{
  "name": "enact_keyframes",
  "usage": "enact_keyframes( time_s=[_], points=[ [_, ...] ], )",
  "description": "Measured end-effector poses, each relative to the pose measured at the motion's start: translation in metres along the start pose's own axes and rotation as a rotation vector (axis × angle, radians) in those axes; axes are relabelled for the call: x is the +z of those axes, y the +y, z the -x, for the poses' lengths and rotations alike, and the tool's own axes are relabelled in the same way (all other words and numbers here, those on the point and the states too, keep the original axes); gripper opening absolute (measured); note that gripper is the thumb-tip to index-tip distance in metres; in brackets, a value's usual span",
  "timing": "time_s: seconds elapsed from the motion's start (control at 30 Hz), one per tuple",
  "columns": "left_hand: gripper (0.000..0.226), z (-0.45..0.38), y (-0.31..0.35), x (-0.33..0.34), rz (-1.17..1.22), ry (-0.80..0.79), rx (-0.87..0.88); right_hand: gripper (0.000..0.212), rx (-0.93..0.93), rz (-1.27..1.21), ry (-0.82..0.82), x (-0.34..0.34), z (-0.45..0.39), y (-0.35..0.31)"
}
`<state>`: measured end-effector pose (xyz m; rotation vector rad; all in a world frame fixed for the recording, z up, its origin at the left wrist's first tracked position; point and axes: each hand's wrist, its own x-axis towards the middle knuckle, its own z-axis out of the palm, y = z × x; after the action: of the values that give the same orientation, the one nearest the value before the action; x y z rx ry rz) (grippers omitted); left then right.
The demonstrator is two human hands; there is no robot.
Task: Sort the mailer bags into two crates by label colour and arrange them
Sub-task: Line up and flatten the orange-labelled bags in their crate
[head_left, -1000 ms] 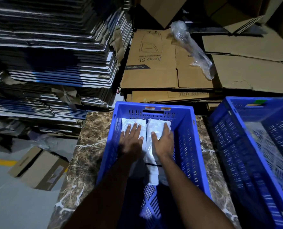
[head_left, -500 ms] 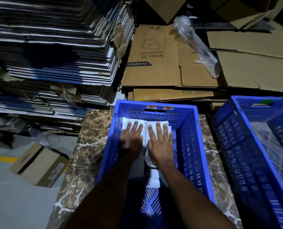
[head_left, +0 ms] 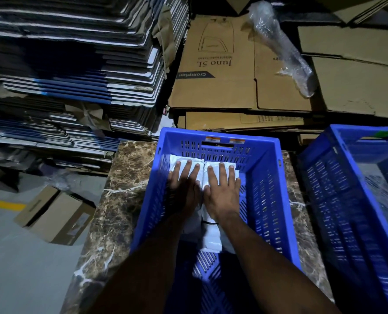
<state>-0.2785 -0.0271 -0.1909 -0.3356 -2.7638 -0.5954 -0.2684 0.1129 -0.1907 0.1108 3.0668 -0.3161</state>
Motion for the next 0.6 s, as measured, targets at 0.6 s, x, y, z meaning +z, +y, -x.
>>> enact_keyframes(
  time_s=[0.6],
  points=[
    [0.065, 0.041, 0.013, -0.018, -0.08, -0.272, -0.166, 0.067, -0.074, 0.009, 0.06, -0.013, 0.081, 0.009]
  ],
)
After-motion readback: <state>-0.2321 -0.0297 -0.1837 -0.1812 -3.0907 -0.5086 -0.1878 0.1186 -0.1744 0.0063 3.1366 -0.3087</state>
